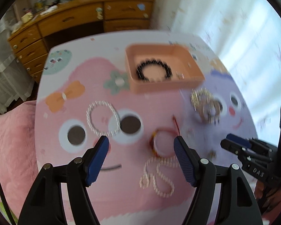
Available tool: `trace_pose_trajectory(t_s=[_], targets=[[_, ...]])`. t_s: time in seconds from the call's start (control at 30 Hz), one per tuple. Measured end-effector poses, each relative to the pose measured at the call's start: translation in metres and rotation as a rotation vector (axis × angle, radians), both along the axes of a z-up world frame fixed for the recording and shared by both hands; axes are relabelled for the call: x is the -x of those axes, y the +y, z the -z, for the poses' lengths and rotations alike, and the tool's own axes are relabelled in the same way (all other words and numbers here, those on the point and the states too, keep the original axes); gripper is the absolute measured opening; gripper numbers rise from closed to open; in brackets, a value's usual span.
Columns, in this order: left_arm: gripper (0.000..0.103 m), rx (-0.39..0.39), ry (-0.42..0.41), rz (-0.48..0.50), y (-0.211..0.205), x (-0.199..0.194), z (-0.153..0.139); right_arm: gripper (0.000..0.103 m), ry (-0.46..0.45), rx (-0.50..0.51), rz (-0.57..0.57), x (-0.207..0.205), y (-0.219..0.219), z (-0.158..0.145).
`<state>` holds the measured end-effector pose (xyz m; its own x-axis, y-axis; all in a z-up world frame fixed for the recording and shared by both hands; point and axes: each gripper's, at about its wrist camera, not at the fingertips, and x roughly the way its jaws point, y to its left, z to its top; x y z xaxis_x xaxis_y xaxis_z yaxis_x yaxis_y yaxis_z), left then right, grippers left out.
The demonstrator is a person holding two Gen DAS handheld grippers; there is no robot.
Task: Organize jewelry
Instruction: 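Grasp the white pearl necklace with the left gripper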
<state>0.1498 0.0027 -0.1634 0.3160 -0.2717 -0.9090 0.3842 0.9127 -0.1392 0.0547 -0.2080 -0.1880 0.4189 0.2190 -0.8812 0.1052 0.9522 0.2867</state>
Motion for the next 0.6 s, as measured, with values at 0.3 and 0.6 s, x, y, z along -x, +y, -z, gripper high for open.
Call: trace_pose_trajectory(t_s=[0.3,0.6], targets=[[0.07,-0.064,0.128,0.147,-0.011,0.032,0.045,0.036,0.045,0.112,-0.039,0.041,0.036,0.024],[0.07,-0.089,0.172,0.134,-0.022,0.038,0.075,0.043,-0.04,0.292,-0.07,0.052,0.064,0.031]])
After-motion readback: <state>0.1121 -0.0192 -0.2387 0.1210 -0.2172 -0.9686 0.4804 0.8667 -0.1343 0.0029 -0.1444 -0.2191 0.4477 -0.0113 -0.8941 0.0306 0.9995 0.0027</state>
